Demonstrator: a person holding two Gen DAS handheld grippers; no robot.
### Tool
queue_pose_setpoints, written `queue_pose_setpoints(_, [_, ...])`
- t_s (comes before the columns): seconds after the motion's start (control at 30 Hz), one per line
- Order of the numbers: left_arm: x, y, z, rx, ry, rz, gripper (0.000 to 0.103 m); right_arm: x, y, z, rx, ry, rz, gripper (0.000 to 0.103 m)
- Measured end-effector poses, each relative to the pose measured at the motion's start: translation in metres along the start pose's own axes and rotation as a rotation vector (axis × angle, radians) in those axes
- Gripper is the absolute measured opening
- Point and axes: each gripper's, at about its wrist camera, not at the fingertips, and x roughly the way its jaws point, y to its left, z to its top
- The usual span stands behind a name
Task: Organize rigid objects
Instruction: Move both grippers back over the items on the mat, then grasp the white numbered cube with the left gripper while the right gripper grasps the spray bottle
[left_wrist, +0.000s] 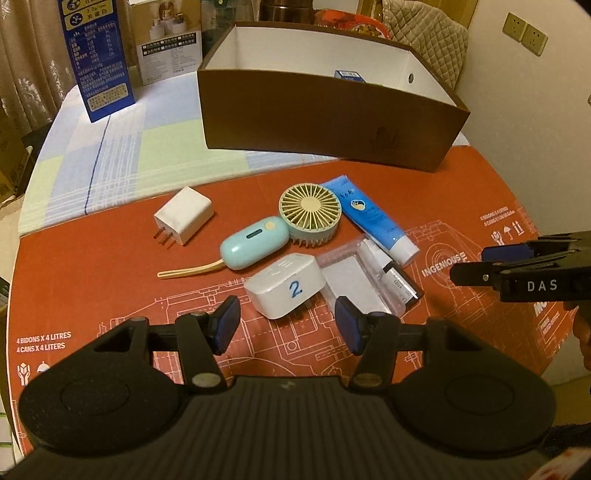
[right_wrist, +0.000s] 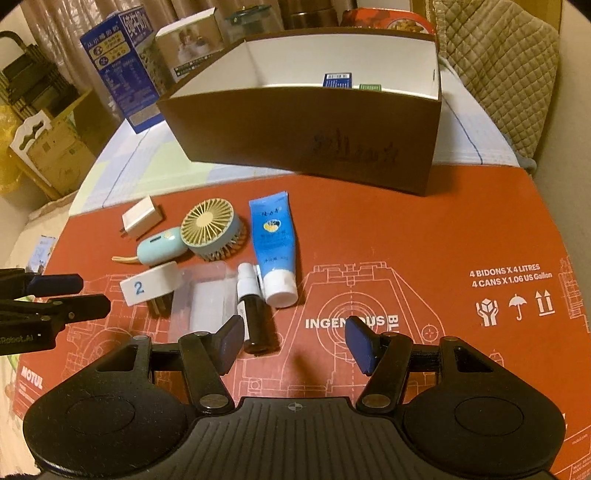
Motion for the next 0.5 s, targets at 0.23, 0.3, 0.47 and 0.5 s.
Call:
queue_pose_setpoints(0.23, [0.018,-0.005,-0.005,0.072,0.008,0.025,0.052,0.007,-0.004,-0.004,0.006,0.010,-0.002,0.058])
queue_pose_setpoints(0.3, [0.022,-0.005,-0.005,0.095,0.003,0.025,0.052,0.009,-0.005,-0.004,0.006,0.012,-0.004,0.058])
queue_pose_setpoints(0.47, [0.031,-0.010,-0.004,0.182,-0.025,0.045,0.050,0.014,-0.008,-0.006,0.013,0.016,0.002,0.058])
queue_pose_setpoints(0.5, [0.033,-0.011,-0.003,0.199,-0.030,0.047,0.050,0.015,-0.008,-0.007,0.013,0.015,0.006,0.058])
